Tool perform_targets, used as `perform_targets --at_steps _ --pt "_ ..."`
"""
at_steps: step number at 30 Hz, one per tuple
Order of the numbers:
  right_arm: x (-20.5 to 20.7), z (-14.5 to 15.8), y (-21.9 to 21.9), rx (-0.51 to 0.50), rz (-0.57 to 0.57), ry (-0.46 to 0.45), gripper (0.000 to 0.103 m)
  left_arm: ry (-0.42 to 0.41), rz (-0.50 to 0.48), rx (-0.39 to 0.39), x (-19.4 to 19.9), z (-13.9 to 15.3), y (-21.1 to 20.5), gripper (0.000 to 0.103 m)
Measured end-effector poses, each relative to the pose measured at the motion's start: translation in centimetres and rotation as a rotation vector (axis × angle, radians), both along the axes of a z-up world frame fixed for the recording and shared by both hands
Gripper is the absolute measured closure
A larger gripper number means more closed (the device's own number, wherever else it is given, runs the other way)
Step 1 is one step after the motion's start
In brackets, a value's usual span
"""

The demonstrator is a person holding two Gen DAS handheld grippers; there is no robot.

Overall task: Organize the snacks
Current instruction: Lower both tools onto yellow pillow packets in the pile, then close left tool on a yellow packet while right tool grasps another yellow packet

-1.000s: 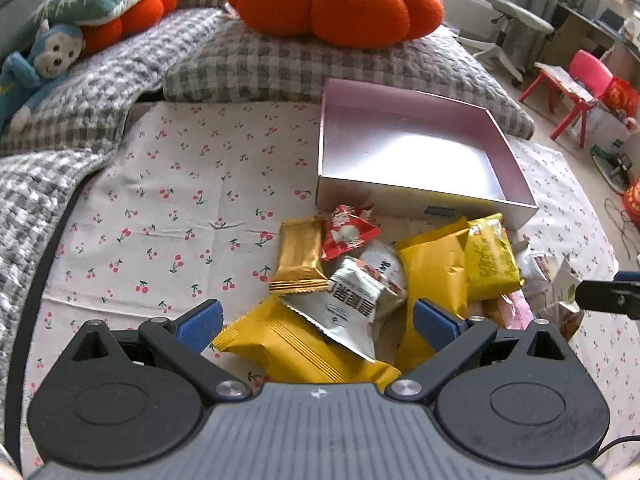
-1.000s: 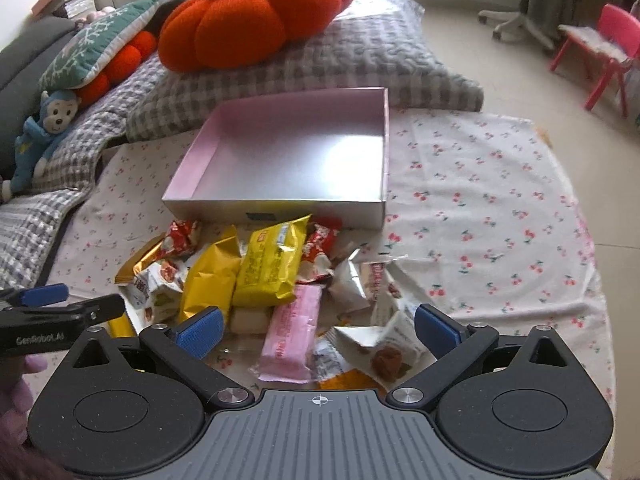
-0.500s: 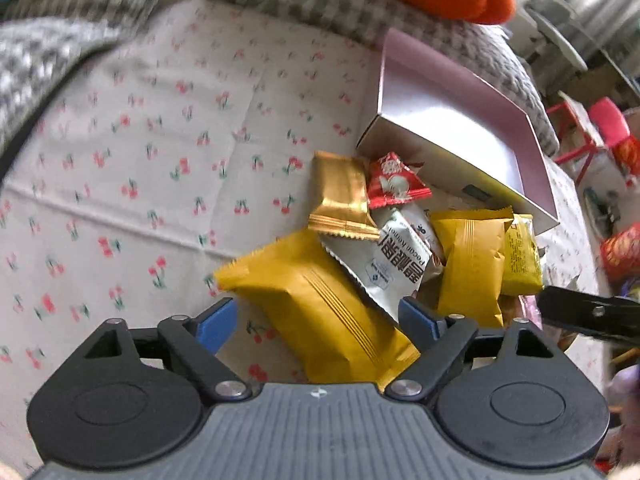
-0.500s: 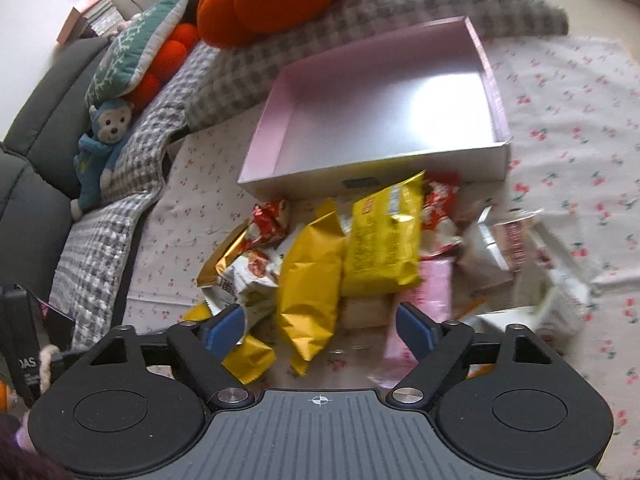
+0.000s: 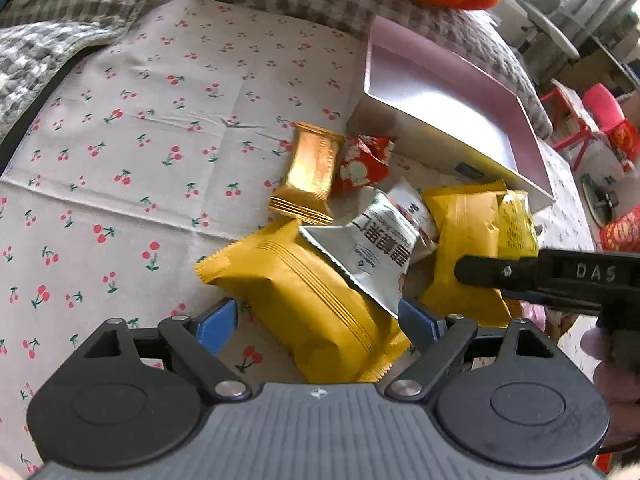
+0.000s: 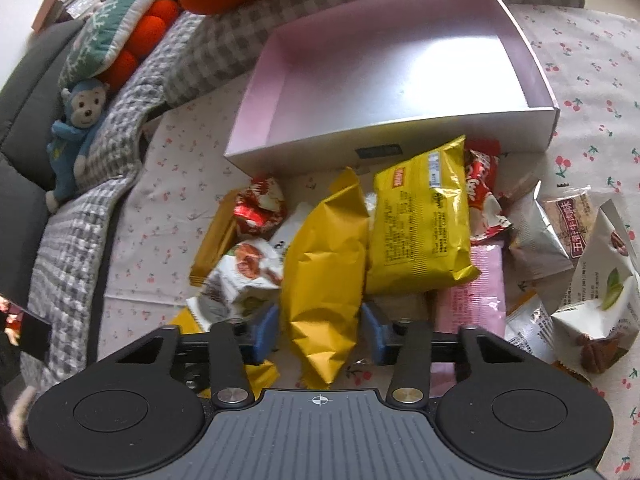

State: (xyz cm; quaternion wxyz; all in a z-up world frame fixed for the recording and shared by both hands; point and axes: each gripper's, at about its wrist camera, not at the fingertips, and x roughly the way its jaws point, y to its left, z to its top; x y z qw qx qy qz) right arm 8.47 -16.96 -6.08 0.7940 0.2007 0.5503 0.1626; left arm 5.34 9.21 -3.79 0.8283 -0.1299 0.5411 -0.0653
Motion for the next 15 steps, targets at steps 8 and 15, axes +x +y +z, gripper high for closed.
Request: perform_targets --at_steps 8,15 --pt "-0.4 0.6 -0.2 -0.024 0.006 0.001 0.070 -0.013 0.092 -0.010 -0.2 0.2 1.5 0.030" --pt "-1.0 1.1 0.1 -0.049 0.032 0.002 0.070 -0.011 0.141 -0.036 0.2 -0.3 1.4 0.037"
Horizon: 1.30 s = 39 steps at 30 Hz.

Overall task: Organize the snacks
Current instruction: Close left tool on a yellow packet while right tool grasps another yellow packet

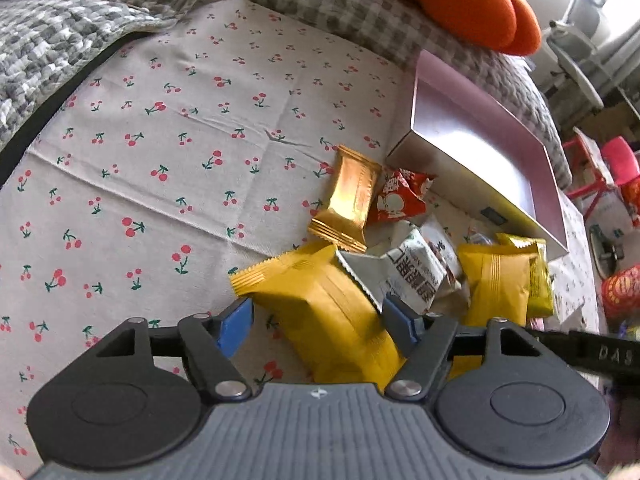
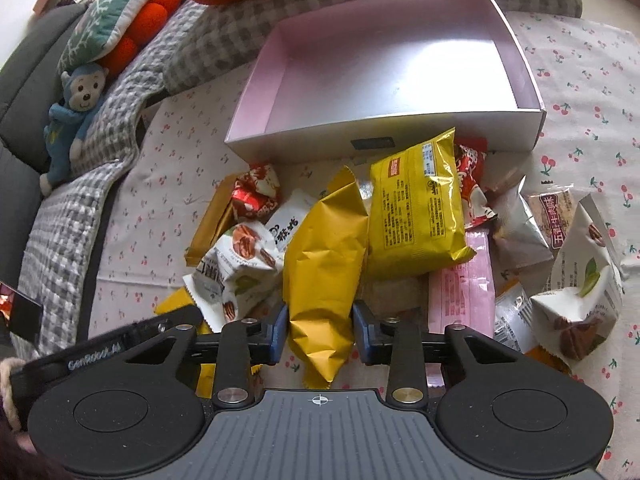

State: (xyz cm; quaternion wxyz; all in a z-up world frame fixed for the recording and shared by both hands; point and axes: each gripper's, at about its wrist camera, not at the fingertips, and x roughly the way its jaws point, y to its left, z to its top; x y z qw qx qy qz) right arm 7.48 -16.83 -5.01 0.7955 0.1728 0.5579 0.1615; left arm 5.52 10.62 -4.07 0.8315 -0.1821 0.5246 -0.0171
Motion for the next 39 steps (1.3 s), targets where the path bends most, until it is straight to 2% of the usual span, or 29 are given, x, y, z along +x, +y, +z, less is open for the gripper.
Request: perform_targets --at_steps 4,10,14,19,22,26,29,32,34,39 --pt "0.0 -0.3 0.1 0.000 -0.003 0.009 0.070 0.014 -0.006 0.012 0.5 -0.6 -0.8 0.037" --pt "0.0 -0.5 -0.1 0.017 -0.009 0.008 0.070 0.019 -0.056 0.020 0.5 -0.8 -1.1 0.054" --pt "-0.1 -0.4 -0.5 0.035 -0.006 0.029 0.070 0.026 -0.112 0.007 0.5 -0.5 -0.3 0.061" --pt "-0.2 -0.6 -0.6 0.061 -0.002 0.040 0.066 0.014 -0.174 0.064 0.2 0.0 -0.6 0.057" --pt "0.0 -0.9 -0.7 0.085 -0.009 0.046 0.061 0.011 -0.182 0.054 -0.1 0.5 -0.5 0.049" --pt "0.2 -1.3 -0.8 0.118 -0.035 0.047 0.059 0.032 -0.186 0.063 -0.2 0.3 -0.4 0.045" --pt "0.4 -1.6 -0.9 0.133 -0.048 0.047 0.059 0.059 -0.178 0.047 -0.2 -0.4 -0.2 0.046" --pt "0.4 -1.9 -0.8 0.125 -0.058 0.045 0.061 0.068 -0.160 0.007 -0.4 -0.6 0.0 0.055" --pt "0.3 -1.9 -0.7 0.118 -0.061 0.038 0.067 0.058 -0.152 0.016 -0.5 -0.3 0.1 0.060" --pt "0.1 -1.1 -0.6 0.125 -0.040 0.015 0.070 0.034 -0.147 0.008 -0.8 0.4 0.6 0.062"
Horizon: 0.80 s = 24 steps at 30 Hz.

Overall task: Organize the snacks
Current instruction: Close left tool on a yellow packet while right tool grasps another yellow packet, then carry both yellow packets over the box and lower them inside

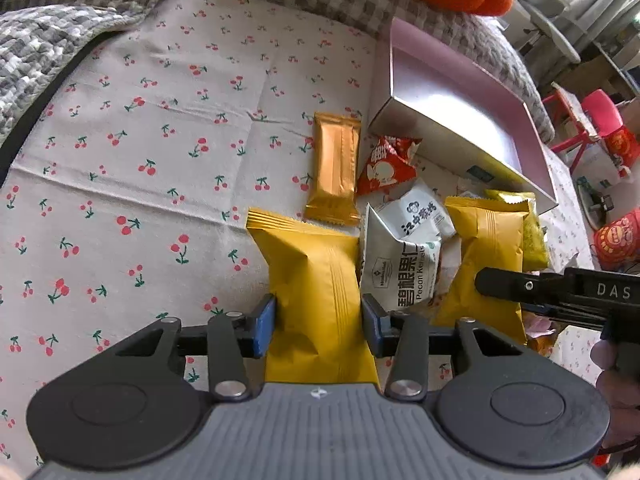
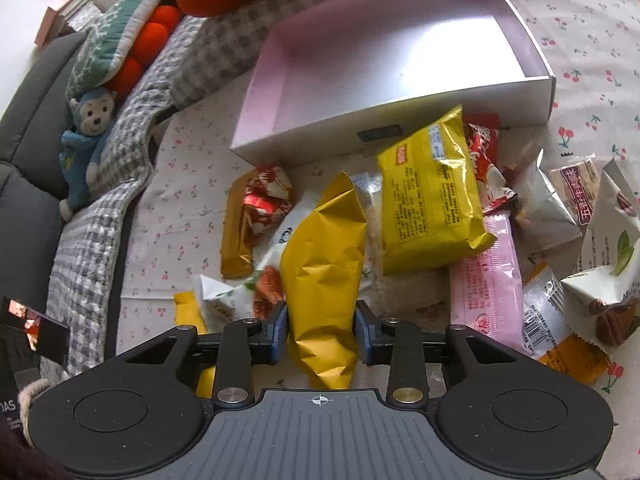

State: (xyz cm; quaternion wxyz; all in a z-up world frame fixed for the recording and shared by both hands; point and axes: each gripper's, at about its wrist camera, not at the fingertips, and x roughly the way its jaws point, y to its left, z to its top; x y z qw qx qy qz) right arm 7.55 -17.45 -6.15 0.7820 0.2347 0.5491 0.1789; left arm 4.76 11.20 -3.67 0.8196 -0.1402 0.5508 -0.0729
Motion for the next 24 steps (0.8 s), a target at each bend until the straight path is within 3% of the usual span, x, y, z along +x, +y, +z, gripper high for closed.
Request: perform_targets --at_steps 17,24 --pt "-0.5 2.3 -1.2 0.012 -0.017 -0.025 0.071 -0.034 0.050 0.000 -0.2 1.5 2.7 0.063" --pt "-0.1 3.7 -2.9 0.053 -0.067 -0.058 0.071 -0.096 0.076 -0.022 0.3 3.0 3.1 0.063"
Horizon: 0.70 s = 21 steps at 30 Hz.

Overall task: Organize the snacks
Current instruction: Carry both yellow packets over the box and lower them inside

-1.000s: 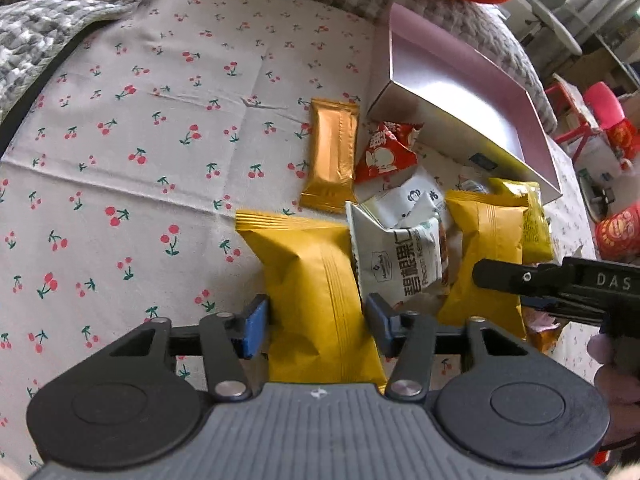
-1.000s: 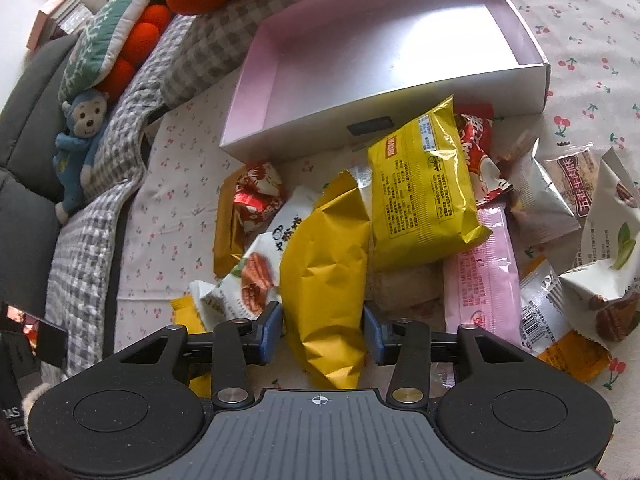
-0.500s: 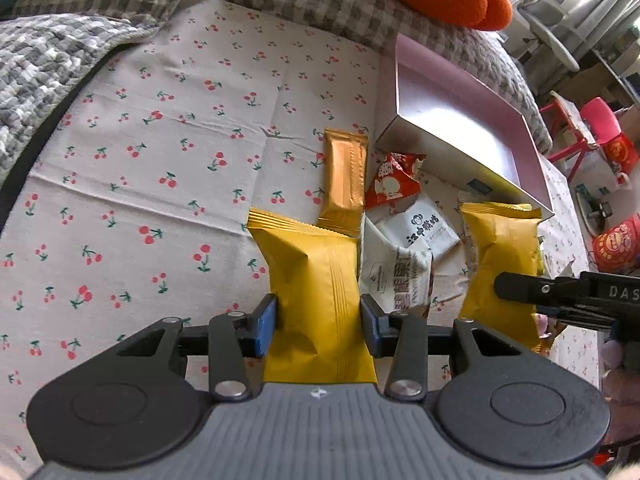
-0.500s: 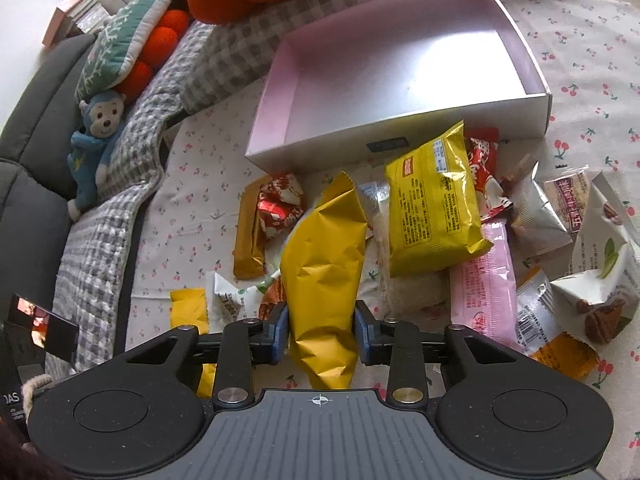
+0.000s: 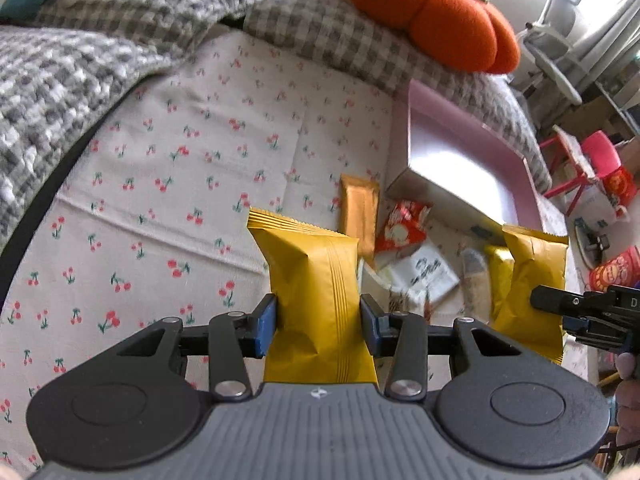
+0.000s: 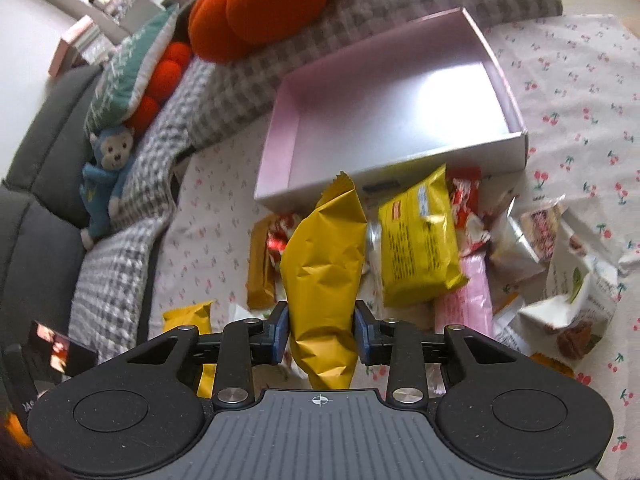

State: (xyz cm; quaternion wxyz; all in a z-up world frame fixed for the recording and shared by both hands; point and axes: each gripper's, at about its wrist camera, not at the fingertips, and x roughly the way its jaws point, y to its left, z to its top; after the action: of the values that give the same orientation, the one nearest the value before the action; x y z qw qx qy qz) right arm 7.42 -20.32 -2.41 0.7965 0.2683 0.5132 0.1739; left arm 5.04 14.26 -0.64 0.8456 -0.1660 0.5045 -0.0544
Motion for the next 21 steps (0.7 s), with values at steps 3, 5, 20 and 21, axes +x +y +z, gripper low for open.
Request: perform_targets --at_steps 3,5,20,21 --pt "0.4 0.6 -0.9 0.010 -0.030 -0.014 0.071 -0.024 0.000 -0.017 0.6 0.5 -0.3 0.063" --pt "0.7 1.1 -1.4 0.011 -0.052 -0.025 0.071 -0.036 0.000 -0.031 1.2 0.7 -0.6 0.063" --pt "4.5 1.6 -6.3 0.018 -0.212 -0.062 0.071 -0.134 -0.015 -0.062 5.9 1.4 -5.7 0.063" --pt "4.9 1.5 -6.6 0.019 -0.223 -0.064 0.071 -0.136 -0.011 -0.067 6.3 1.3 -6.1 0.063"
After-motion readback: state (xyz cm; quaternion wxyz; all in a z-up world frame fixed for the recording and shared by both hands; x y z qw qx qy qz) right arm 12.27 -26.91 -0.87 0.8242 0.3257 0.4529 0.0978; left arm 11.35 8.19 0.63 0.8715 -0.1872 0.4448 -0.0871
